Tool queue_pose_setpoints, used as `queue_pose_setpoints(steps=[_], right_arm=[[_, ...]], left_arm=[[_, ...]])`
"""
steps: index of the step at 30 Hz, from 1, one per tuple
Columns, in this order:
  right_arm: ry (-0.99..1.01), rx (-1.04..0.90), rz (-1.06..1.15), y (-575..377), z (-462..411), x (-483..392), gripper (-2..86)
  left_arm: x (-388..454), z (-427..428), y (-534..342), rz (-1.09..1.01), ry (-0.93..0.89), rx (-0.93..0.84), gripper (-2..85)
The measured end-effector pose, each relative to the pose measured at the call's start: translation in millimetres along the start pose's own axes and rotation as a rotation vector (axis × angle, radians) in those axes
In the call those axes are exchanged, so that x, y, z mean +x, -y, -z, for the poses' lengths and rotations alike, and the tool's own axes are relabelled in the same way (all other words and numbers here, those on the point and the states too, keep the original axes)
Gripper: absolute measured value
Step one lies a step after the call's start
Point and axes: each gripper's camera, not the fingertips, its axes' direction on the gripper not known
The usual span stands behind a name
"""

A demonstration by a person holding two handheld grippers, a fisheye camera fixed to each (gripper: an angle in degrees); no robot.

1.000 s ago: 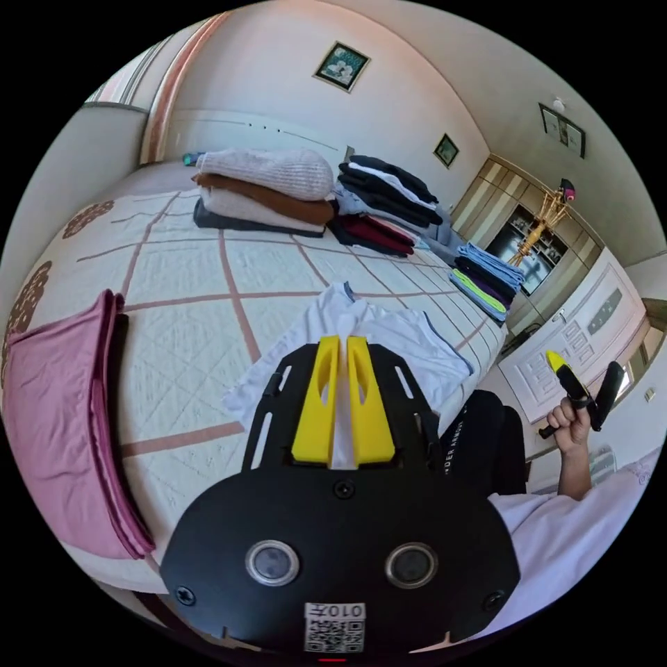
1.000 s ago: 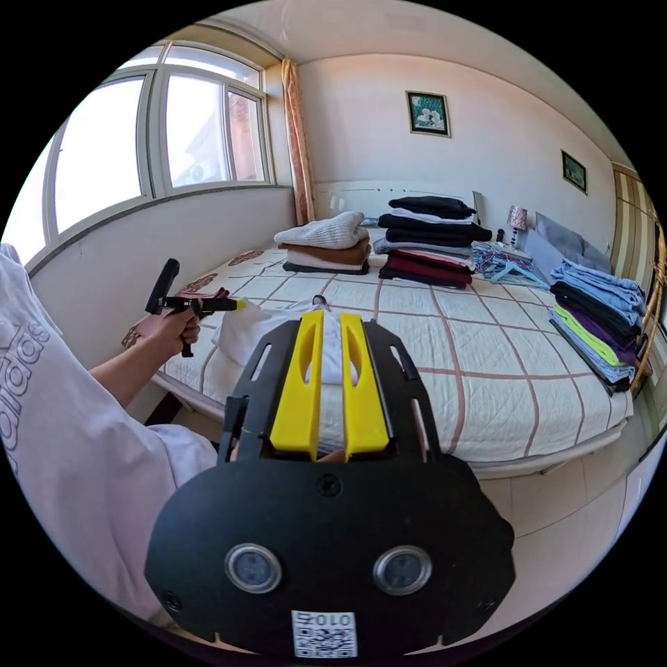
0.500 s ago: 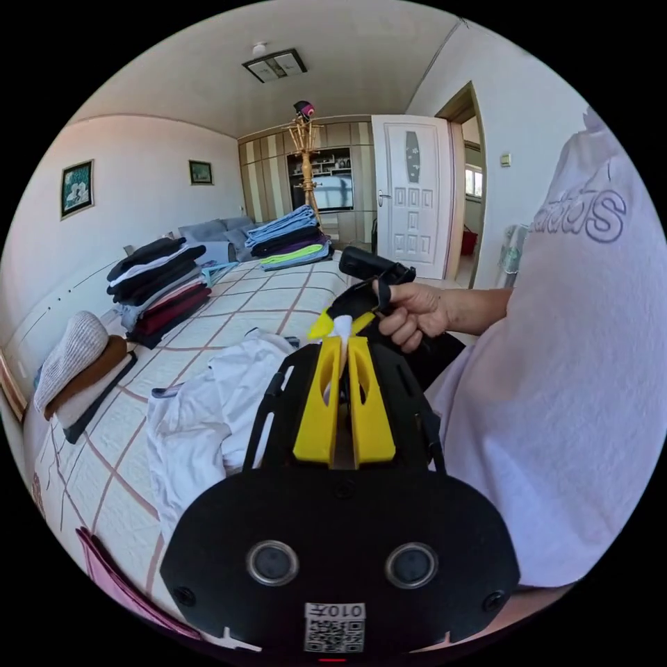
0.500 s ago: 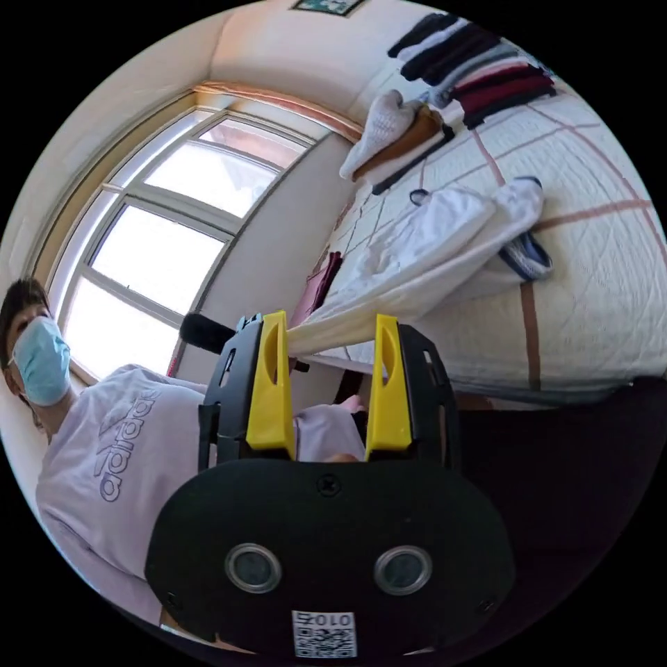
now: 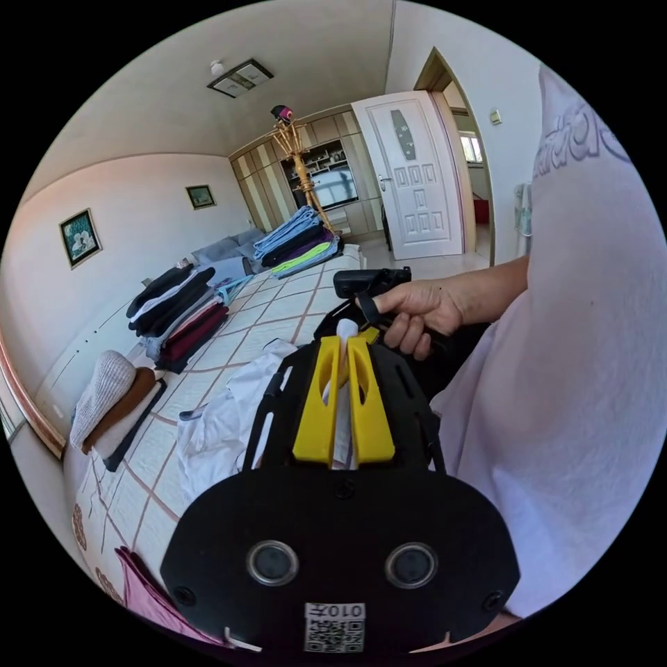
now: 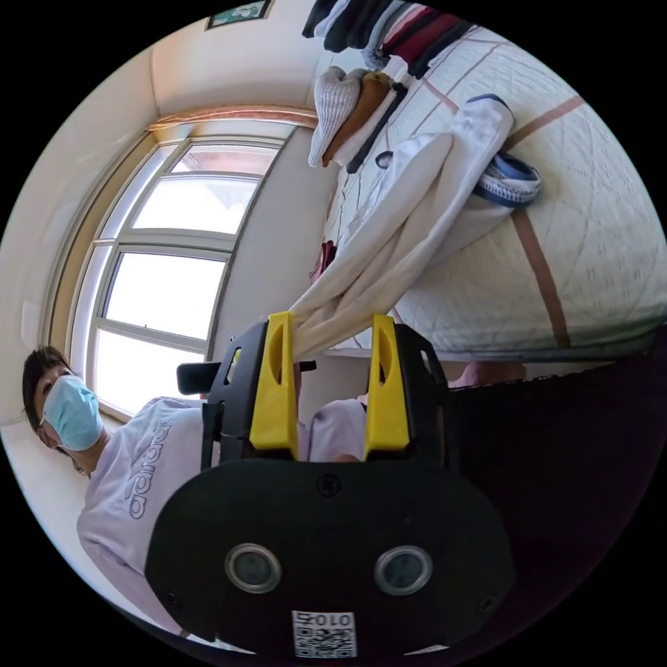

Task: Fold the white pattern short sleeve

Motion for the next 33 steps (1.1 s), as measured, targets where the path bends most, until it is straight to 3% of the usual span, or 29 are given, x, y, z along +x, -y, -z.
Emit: queue_pose_setpoints(steps=[5,10,13,17,21,23,28,30,33], right_arm=[[0.017,0.029,0.032,7.8,1.7,-4.5,6.4],[-0.096,0.061,0.094,2.9,19.9,-24.6,5.2],[-0.107,0.103,0.099,-3.0,33.4,-31.7,5.1],[-0.078,0.152,0.099,-6.8,41.9,-41.2,5.0],[-0.127,0.144,0.128,-6.2,34.7,-62.3,5.0],[-0.159,0.132,0.131,-4.2,31.2,-67.2,5.0],[-0.283,0.137,0.137,55.0,62.4,-86.7,4.8],[-0.365,0.185,0.197,84.6,82.9,-118.8,4.8],[-0.439,0.310,0.412,102.9,102.8,-197.1,4.7]], left_arm=[[-0.6,-2.9,-7.7,-0.006,-0.072,-0.038,1.4],[-33.9,27.0,-49.2,0.214,0.014,-0.011,4.5],[-58.2,34.4,-84.6,0.306,0.179,-0.148,6.3],[-72.2,-0.6,-126.1,0.240,0.297,-0.465,8.2],[-77.9,-24.2,-145.4,0.281,0.244,-0.494,7.7],[-81.7,-32.3,-147.8,0.267,0.322,-0.538,6.4],[-163.1,-21.3,-133.7,0.277,0.348,-0.493,3.0],[-226.8,14.9,-110.6,0.379,0.343,-0.347,2.1],[-247.8,65.0,-71.0,0.359,0.441,-0.165,1.6]])
